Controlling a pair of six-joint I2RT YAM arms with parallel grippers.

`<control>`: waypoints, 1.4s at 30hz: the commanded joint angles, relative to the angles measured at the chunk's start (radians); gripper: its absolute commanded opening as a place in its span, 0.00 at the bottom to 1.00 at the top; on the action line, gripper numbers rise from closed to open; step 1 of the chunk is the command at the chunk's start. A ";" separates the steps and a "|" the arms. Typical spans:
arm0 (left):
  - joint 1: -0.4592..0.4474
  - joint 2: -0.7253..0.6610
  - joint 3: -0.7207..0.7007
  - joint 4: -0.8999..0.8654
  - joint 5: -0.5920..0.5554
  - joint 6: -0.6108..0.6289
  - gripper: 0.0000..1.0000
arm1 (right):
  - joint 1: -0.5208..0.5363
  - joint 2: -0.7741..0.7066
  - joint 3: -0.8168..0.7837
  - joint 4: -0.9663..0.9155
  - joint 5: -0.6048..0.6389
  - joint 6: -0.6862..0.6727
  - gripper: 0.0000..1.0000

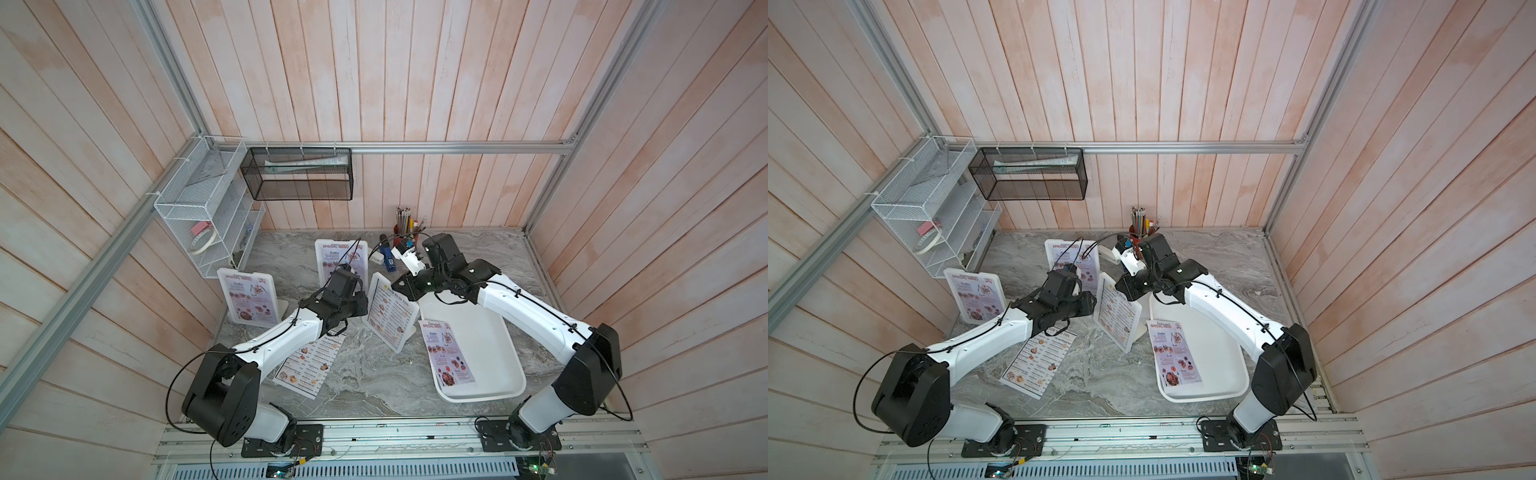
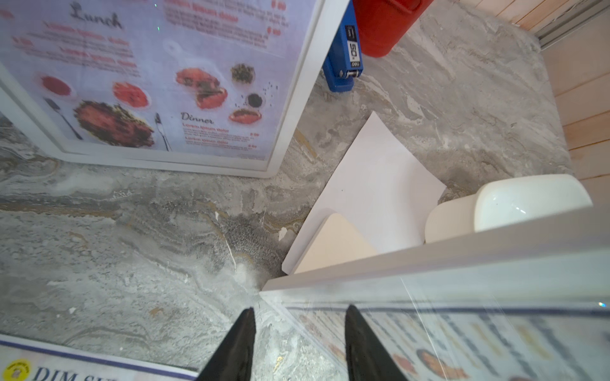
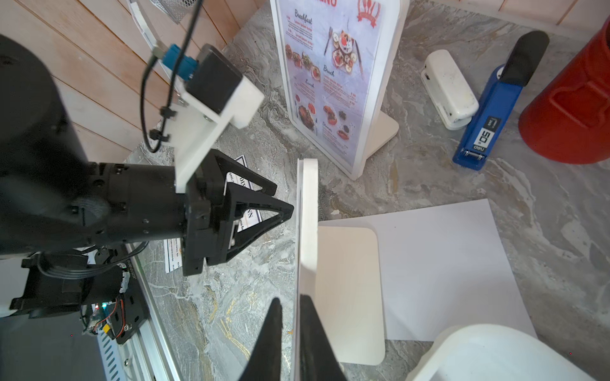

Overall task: Replace the menus in the menu holders
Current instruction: Take out the menu from the menu holder.

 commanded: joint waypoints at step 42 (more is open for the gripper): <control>0.003 -0.175 0.061 -0.121 -0.064 0.039 0.48 | -0.004 0.045 0.069 -0.046 -0.047 0.082 0.00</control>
